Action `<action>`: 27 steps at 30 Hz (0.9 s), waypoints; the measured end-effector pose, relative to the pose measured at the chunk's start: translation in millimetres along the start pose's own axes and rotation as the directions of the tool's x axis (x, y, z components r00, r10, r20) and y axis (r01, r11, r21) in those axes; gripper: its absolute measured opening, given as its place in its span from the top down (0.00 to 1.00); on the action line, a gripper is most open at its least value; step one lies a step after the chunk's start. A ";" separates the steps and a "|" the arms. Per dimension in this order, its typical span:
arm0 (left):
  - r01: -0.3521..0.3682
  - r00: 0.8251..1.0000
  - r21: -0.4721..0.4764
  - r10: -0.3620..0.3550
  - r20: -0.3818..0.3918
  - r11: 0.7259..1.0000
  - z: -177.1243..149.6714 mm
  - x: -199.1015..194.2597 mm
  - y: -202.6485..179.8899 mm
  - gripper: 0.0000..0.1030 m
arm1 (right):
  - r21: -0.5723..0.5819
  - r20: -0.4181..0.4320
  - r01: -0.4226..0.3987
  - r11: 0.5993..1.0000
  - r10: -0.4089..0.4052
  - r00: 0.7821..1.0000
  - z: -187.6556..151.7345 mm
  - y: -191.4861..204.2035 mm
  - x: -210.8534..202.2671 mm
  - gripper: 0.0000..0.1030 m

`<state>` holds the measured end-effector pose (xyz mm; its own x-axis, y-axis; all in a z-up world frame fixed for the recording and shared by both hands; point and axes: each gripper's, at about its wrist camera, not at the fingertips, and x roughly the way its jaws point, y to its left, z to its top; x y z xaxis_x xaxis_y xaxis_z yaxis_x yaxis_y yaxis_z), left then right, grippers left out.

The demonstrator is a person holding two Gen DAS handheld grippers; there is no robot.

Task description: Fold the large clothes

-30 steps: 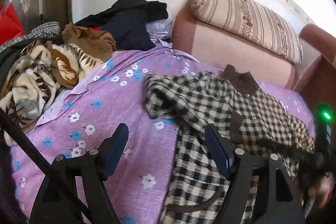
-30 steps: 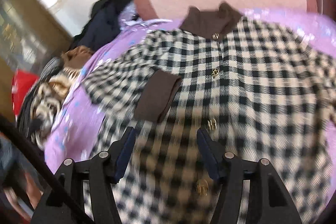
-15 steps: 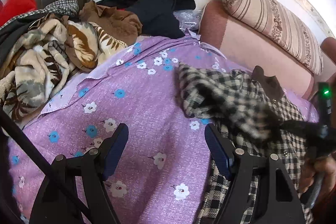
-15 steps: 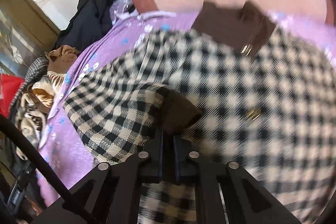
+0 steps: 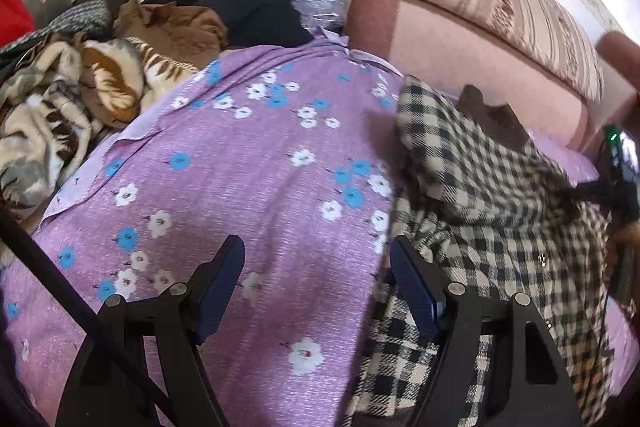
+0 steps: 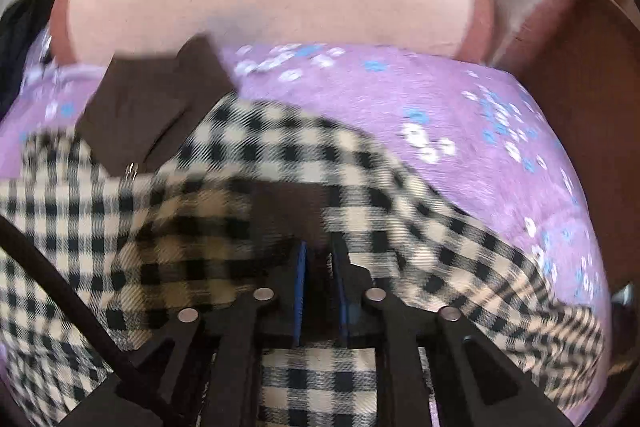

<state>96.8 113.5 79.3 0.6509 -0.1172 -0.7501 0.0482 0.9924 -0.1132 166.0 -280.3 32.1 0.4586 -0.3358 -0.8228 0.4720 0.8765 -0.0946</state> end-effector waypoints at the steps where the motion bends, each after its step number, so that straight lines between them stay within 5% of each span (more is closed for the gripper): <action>1: 0.002 1.000 0.006 -0.002 -0.007 1.000 -0.8 1.8 -2.1 0.28 | 0.031 0.028 -0.014 0.999 0.013 1.000 -2.0 -6.9 -8.5 0.72; 9: 0.002 0.999 0.035 0.000 -0.048 0.999 -7.7 11.6 -16.5 0.28 | -0.014 0.101 -0.148 0.989 0.149 0.984 -24.7 11.8 -51.8 0.69; 16: 0.012 0.998 0.044 -0.009 -0.061 0.999 -11.7 12.8 -24.8 0.28 | -0.045 0.036 -0.319 0.947 0.321 0.946 -115.8 3.3 -90.5 0.69; 27: 0.025 0.998 0.098 -0.020 -0.056 0.995 -32.1 -8.0 -57.4 0.28 | -0.066 0.002 -0.267 0.961 0.268 0.963 -226.6 -74.3 -120.3 0.64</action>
<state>64.5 56.2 70.9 0.6061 -0.1387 -0.7832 0.1386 0.9880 -0.0677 -94.8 -226.8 11.1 0.5698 -0.0894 -0.8169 0.2816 0.9551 0.0919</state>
